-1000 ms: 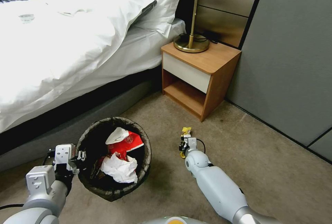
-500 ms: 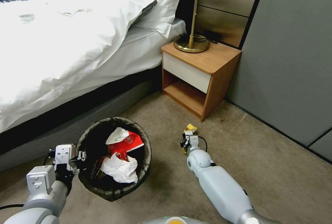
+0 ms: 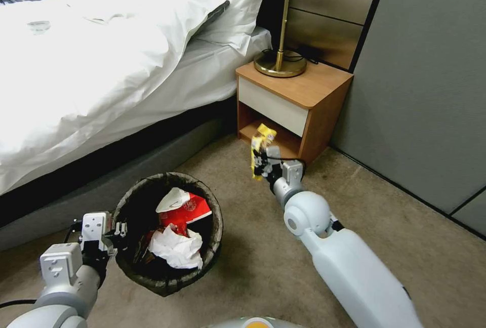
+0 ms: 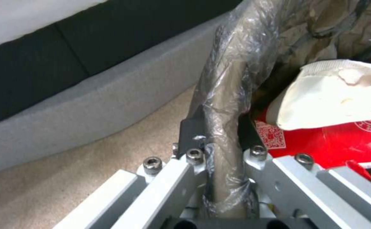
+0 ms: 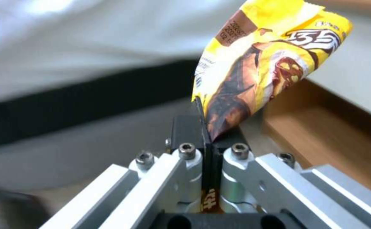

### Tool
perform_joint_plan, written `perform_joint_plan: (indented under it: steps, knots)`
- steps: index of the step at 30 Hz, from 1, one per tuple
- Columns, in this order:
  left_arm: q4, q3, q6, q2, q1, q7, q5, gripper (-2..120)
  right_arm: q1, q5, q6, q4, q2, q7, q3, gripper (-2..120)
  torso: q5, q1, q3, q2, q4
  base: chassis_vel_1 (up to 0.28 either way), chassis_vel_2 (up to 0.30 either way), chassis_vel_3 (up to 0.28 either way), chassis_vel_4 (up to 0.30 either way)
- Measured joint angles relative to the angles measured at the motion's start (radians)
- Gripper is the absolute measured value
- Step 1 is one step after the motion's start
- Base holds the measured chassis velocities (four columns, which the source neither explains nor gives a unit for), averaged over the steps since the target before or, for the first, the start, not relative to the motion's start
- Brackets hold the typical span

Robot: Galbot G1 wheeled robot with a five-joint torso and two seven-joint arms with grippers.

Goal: Pick up the trash bin, then pick up the garbage from the floor and place it into the trash bin.

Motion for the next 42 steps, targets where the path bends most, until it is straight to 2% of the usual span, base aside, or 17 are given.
perform_joint_plan:
  steps: [4, 8, 10, 17, 19, 30, 42]
  knots:
    - [0.0, 0.0, 0.001, 0.004, 0.001, -0.001, -0.002, 1, 0.017, 0.056, -0.024, 0.075, -0.02, 0.0, -0.027, 0, 0.0, 0.0, 0.0, 0.0, 0.0002, 0.0, 0.0, 0.0, 0.0]
    - [0.0, 0.002, 0.002, 0.006, 0.003, -0.002, -0.002, 1, 0.046, 0.164, -0.048, 0.158, -0.04, 0.007, -0.079, 0, 0.0001, 0.0, 0.0, 0.0, -0.0001, 0.0, 0.0, 0.0, 0.0]
    - [0.0, 0.005, 0.003, 0.006, 0.003, -0.003, -0.002, 1, 0.081, 0.253, -0.057, 0.201, -0.053, 0.023, -0.137, 0, -0.0001, 0.0, 0.0, 0.0, 0.0001, 0.0, 0.0, 0.0, 0.0]
    - [0.0, 0.007, 0.004, 0.006, 0.001, -0.003, -0.002, 1, 0.133, 0.324, -0.067, 0.234, -0.058, 0.034, -0.246, 0, -0.0001, 0.0, 0.0, 0.0, 0.0001, 0.0, 0.0, 0.0, 0.0]
    - [0.0, 0.008, 0.005, 0.008, 0.0, -0.003, -0.002, 1, 0.158, 0.361, -0.076, 0.243, -0.051, 0.06, -0.307, 0, -0.0001, 0.0, 0.0, 0.0, 0.0002, 0.0, 0.0, 0.0, 0.0]
    - [0.0, 0.008, 0.006, 0.012, -0.009, -0.003, -0.006, 1, 0.156, 0.37, -0.1, 0.213, -0.043, 0.109, -0.425, 0, -0.0001, 0.0, 0.0, 0.0, 0.0001, 0.0, 0.0, 0.0, 0.0]
    - [0.0, 0.009, 0.007, 0.012, -0.01, -0.004, -0.007, 1, 0.128, 0.283, -0.094, 0.111, -0.012, 0.109, -0.463, 0, -0.0001, 0.0, 0.0, 0.0, 0.0001, 0.0, 0.0, 0.0, 0.0]
